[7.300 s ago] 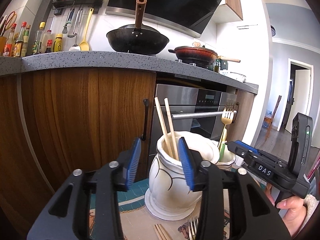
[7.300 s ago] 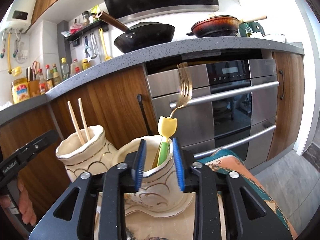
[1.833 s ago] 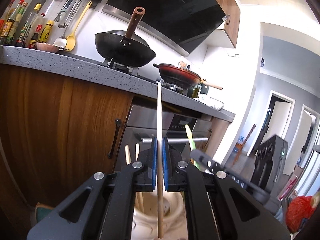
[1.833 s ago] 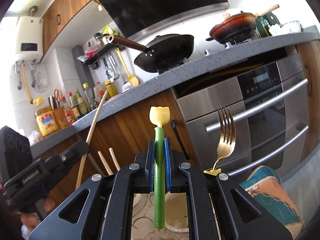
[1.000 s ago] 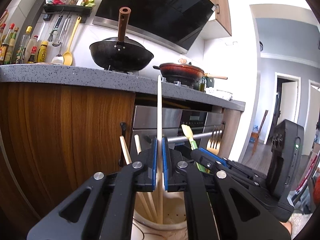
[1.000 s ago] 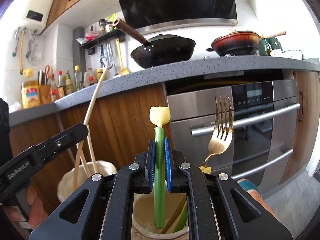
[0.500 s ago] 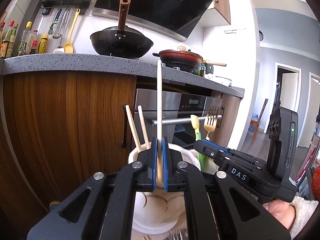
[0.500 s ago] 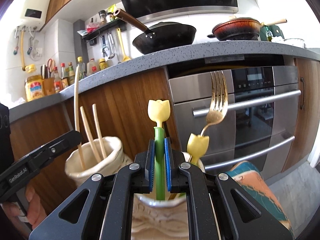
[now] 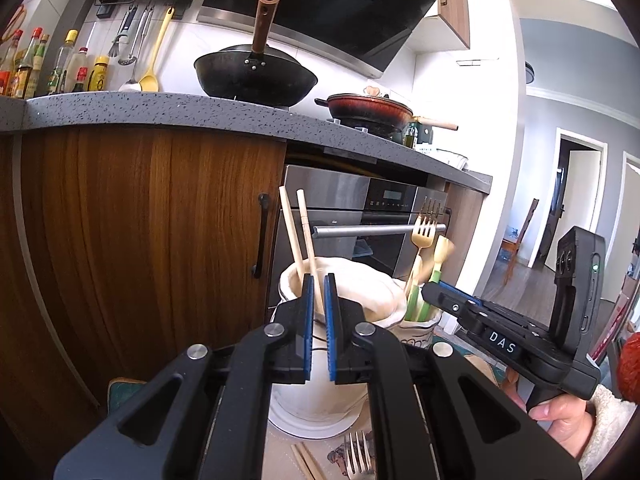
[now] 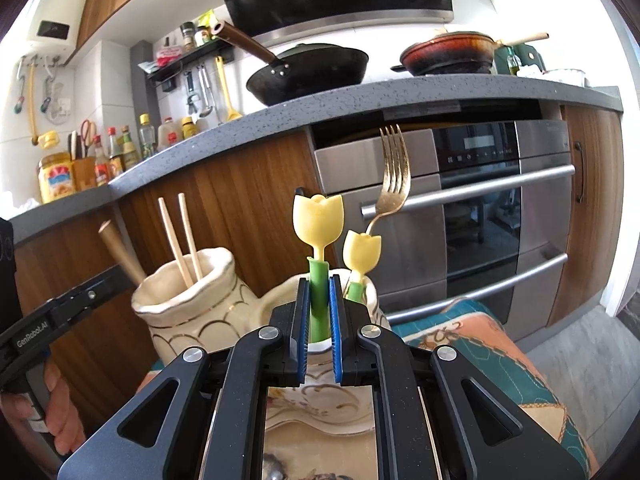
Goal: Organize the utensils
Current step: 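Release the chopstick into the tall cup while the right tool releases the tulip spoon into the short cup, then move both tools back to the table and close the left tool on a chopstick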
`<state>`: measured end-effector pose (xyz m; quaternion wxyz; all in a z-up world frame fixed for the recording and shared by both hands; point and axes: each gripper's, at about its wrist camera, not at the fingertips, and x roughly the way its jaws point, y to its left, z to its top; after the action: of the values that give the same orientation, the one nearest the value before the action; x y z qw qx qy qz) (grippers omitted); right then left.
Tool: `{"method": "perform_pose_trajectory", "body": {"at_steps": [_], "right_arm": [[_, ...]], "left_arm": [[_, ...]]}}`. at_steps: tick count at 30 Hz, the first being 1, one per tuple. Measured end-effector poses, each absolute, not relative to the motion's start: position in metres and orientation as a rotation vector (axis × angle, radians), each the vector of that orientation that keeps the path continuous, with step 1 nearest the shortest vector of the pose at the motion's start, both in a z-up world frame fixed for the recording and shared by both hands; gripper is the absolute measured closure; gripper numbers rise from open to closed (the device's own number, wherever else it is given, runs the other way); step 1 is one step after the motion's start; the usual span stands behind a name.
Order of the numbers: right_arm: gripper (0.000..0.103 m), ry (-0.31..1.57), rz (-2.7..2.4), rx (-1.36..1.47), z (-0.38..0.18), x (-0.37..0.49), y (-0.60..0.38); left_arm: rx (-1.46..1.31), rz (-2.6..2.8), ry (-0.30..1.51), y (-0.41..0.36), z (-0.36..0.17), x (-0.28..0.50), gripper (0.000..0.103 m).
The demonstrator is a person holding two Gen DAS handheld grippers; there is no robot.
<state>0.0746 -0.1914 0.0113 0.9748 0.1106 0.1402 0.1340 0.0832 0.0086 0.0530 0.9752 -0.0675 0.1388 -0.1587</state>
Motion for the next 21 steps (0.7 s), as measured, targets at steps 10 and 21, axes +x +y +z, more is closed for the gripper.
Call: {"method": "perform_pose_trajectory", "body": {"at_steps": [10, 21], "right_arm": [[0.082, 0.295, 0.268, 0.238, 0.011, 0.076, -0.194], [0.049, 0.278, 0.241, 0.272, 0.009, 0.057, -0.204]], "left_arm": [[-0.138, -0.302, 0.297, 0.010, 0.052, 0.087, 0.096], [-0.163, -0.233, 0.285, 0.025, 0.048, 0.073, 0.046]]}}
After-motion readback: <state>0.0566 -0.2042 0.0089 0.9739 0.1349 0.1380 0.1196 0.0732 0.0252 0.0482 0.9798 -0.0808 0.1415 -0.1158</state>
